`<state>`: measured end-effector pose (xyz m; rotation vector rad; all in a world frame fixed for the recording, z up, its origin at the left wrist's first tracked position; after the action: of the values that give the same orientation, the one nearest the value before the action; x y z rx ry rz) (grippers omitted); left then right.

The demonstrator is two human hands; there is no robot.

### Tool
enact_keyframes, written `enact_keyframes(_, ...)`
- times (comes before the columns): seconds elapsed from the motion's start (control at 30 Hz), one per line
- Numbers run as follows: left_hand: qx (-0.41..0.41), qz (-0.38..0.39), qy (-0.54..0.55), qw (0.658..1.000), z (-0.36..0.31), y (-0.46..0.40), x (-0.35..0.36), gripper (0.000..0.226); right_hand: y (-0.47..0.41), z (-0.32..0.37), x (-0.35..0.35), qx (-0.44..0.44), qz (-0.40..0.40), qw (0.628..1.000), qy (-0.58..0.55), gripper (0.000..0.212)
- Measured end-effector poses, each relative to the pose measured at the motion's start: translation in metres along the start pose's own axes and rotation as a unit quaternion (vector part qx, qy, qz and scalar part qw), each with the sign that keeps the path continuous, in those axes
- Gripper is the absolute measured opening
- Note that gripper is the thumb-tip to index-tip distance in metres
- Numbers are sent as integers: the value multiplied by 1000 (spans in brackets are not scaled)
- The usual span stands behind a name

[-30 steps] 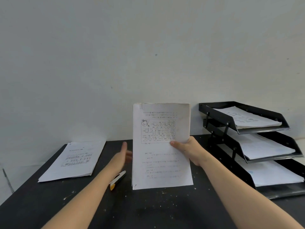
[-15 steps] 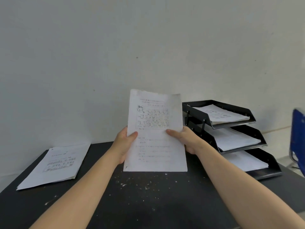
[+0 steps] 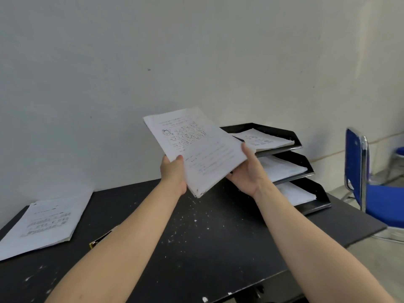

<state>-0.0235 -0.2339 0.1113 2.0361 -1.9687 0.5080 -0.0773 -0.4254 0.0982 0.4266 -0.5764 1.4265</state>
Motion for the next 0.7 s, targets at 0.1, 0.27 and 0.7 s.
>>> enact_keyframes(0.1, -27, 12, -3, 1000, 22, 11, 16, 26, 9, -6, -2, 26, -61, 997, 38, 45)
enact_keyframes(0.27, -62, 38, -5, 997, 43, 20, 26, 33, 25, 9, -25, 33, -162, 980, 115, 47)
enact_keyframes(0.7, -157, 132, -47, 978, 71, 56, 75, 31, 84, 62, -100, 28, -266, 951, 154, 36)
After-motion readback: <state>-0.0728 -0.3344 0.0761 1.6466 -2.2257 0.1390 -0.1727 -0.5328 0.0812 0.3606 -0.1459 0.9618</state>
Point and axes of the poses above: each hand's wrist, its own y-axis away from the middle knuckle, its own x-axis out of the palm, z = x × y, the point moved 2 cm from there along -y, towards the middle knuckle, and after that the axes turned 4 degrees about y, right-handed, at the moved point
